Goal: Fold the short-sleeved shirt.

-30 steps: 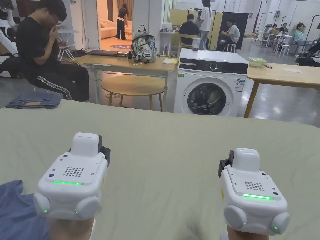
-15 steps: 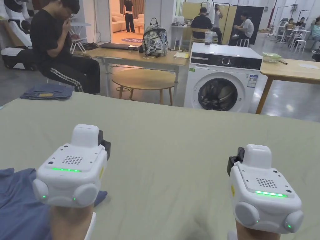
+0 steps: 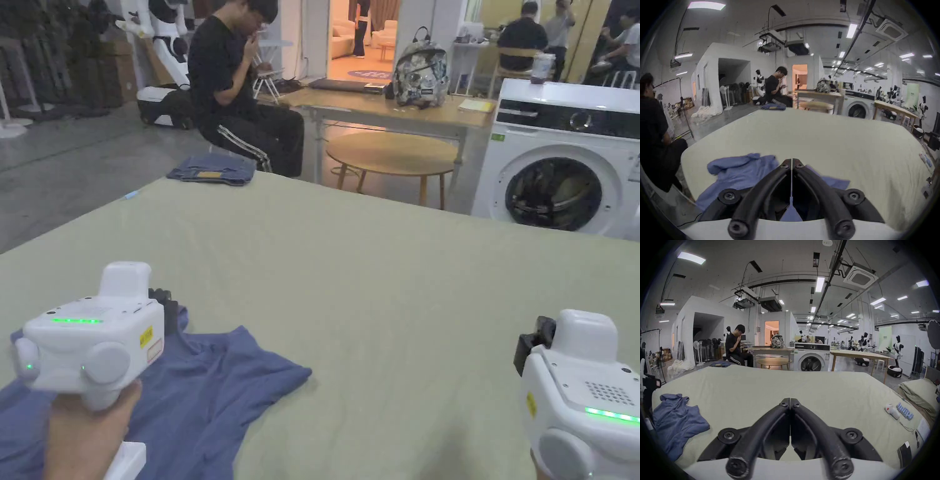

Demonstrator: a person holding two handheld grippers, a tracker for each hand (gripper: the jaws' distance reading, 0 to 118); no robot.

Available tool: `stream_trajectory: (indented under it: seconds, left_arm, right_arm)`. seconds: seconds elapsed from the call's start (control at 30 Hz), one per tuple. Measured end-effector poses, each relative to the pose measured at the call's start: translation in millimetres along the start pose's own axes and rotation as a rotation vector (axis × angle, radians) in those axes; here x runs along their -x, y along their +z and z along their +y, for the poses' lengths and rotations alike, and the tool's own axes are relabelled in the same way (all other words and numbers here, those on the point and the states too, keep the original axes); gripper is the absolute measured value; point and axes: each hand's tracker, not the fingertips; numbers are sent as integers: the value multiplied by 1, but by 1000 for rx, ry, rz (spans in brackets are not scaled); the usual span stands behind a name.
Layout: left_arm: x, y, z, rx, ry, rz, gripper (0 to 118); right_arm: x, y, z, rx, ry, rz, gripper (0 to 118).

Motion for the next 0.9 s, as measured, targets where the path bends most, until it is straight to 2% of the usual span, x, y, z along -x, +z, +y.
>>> stream_trajectory:
  seconds: [0.1, 0.23, 0.43, 0.47, 0.5, 0.53, 0.57, 0.7, 0.9]
  left_arm:
    - [42, -16, -9, 82, 8, 21, 0]
    - [84, -36, -22, 284, 39, -50, 0]
    - [99, -53, -47, 474, 30, -98, 0]
    - [101, -59, -51, 492, 32, -104, 6]
    - [103, -64, -55, 514, 43, -111, 23]
    - [103, -70, -58, 539, 56, -111, 66]
    - [99, -71, -66, 572, 62, -122, 94]
    - [93, -87, -80, 604, 19, -106, 92]
    - [71, -94, -85, 605, -152, -59, 91]
  right_arm:
    - [9, -3, -4, 13, 12, 23, 0]
    - [17, -6, -9, 33, 29, 46, 0]
    - [22, -13, -16, 61, 47, 57, 0]
    - [22, -14, -17, 67, 48, 57, 0]
    - [22, -15, -18, 73, 47, 57, 0]
    - [22, -17, -23, 78, 47, 57, 0]
    - [22, -18, -25, 82, 48, 56, 0]
    - [22, -17, -28, 92, 57, 49, 0]
    - [18, -19, -32, 113, 57, 42, 0]
